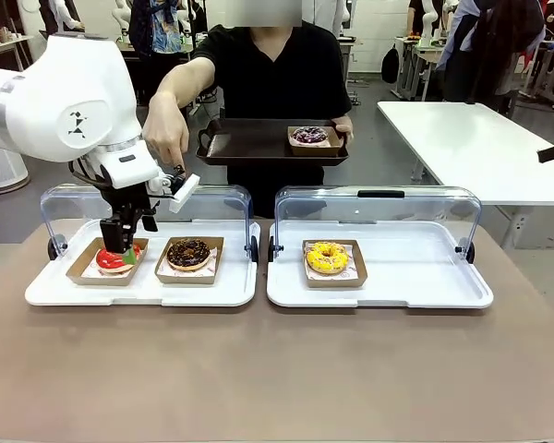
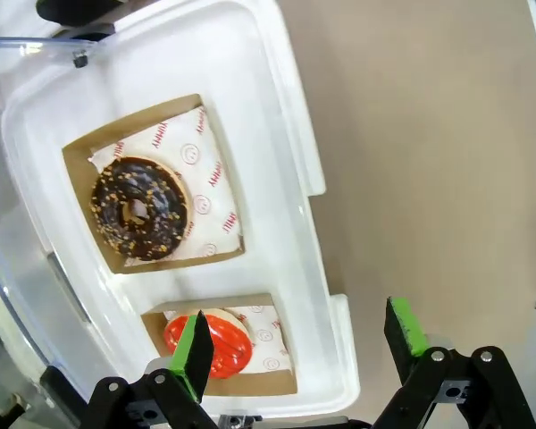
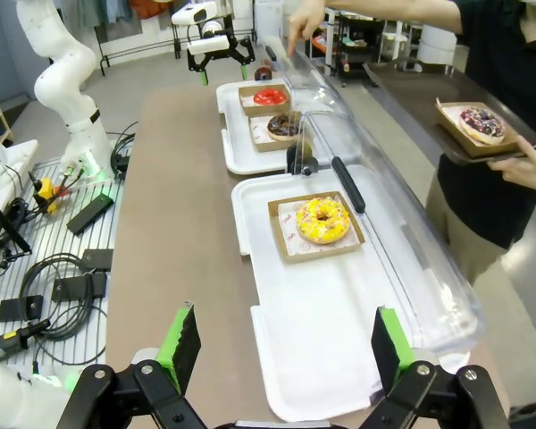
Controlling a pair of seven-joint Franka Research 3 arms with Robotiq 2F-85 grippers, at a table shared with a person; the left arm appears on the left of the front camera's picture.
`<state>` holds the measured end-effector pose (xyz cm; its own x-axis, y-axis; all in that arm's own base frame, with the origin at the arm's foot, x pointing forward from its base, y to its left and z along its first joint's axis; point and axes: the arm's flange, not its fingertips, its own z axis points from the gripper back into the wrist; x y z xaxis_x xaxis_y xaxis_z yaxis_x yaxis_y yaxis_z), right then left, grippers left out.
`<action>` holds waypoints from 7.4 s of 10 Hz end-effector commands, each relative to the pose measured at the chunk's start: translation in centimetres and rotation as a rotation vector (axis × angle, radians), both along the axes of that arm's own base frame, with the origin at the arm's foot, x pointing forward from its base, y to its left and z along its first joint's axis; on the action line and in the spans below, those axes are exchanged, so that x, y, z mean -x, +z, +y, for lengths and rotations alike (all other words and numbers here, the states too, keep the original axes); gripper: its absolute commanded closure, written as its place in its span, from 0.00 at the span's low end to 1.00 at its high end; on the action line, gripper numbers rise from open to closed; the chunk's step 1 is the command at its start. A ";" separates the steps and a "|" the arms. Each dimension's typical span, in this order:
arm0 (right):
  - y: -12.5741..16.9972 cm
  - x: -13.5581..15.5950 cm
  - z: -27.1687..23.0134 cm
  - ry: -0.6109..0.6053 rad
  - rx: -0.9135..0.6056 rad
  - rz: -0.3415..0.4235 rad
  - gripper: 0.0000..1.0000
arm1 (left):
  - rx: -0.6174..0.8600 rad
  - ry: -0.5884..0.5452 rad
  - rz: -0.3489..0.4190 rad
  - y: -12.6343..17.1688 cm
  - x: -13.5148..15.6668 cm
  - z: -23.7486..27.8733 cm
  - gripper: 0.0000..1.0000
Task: Provide the desired donut to the person.
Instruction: Pick up and lift the Paper togo box containing the Donut pointed at by the person.
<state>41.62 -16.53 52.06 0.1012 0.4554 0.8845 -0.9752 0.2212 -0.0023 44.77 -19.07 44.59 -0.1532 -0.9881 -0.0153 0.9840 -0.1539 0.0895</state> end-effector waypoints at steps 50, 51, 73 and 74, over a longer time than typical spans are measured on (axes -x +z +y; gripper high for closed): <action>0.1 0.0 0.1 0.000 -0.020 -0.002 0.00 | 0.027 0.055 0.151 -11.0 -6.2 0.6 1.00; 0.1 0.0 0.1 0.000 -0.020 -0.002 0.00 | 0.021 0.046 0.152 -10.7 -5.7 0.6 1.00; 0.1 0.0 0.1 0.000 -0.020 -0.002 0.00 | 0.039 0.105 -0.094 16.5 11.3 2.7 1.00; 0.1 0.0 0.1 0.000 -0.020 -0.002 0.00 | 0.039 0.105 -0.094 16.5 11.3 2.7 1.00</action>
<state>41.63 -16.55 52.03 0.1020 0.4547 0.8848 -0.9753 0.2209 -0.0011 33.81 -16.40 61.16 -0.0589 -0.9979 0.0285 0.9824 -0.0528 0.1794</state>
